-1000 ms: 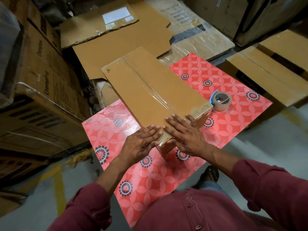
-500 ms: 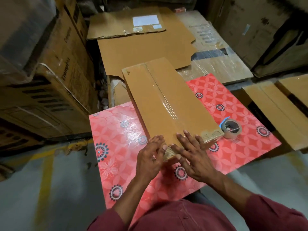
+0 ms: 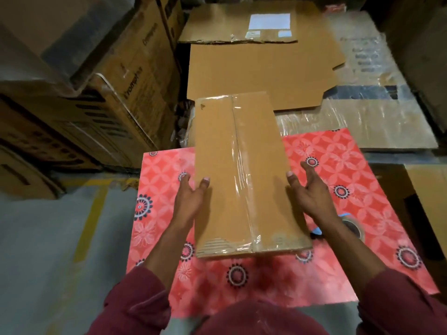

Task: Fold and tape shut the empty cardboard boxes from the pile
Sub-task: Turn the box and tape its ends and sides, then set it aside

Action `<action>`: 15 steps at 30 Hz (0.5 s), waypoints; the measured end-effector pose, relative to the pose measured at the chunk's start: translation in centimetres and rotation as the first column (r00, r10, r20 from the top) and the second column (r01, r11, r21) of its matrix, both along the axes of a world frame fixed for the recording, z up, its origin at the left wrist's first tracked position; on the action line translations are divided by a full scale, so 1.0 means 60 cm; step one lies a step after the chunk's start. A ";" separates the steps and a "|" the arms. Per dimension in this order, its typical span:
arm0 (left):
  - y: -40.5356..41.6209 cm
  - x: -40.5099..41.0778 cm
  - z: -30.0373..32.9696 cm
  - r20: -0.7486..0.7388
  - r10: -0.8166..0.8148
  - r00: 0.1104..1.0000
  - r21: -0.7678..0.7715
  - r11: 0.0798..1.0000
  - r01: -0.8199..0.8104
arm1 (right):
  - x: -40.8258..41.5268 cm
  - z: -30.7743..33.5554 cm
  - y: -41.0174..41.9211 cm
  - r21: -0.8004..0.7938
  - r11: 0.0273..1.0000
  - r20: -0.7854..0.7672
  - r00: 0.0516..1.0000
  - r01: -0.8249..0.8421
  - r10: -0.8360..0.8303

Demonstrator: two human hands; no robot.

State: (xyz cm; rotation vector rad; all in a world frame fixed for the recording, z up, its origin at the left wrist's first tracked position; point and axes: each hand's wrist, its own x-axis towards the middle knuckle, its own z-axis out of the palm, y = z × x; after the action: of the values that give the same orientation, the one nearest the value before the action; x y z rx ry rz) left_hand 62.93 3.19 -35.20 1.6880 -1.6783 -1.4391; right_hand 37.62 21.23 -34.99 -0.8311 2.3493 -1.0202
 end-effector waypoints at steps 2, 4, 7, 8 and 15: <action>-0.007 -0.013 -0.020 -0.001 0.030 1.000 0.045 0.999 -0.030 | -0.017 -0.011 -0.010 -0.003 1.000 0.255 0.967 -0.012 0.012; 0.010 -0.026 -0.025 -0.057 0.092 0.994 0.084 0.993 -0.087 | -0.019 -0.034 -0.014 -0.061 0.997 0.365 0.929 -0.044 0.063; 0.053 -0.052 0.011 0.048 0.166 0.985 -0.023 0.986 -0.165 | -0.011 -0.038 -0.018 -0.122 0.983 0.344 0.923 -0.139 0.173; 0.064 -0.054 0.020 0.103 0.199 0.974 -0.083 0.978 -0.191 | -0.006 -0.026 -0.017 -0.131 0.980 0.322 0.928 -0.150 0.186; 0.143 -0.045 0.074 0.117 0.371 0.921 -0.230 0.913 -0.338 | -0.033 0.057 0.028 -0.275 0.921 0.239 0.909 -0.275 0.342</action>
State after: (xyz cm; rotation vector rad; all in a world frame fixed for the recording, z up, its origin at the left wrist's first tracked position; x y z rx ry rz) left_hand 60.25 11.77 -30.79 1.9068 -1.4383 -0.9511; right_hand 35.62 22.91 -31.58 -1.0329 1.8086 -1.2018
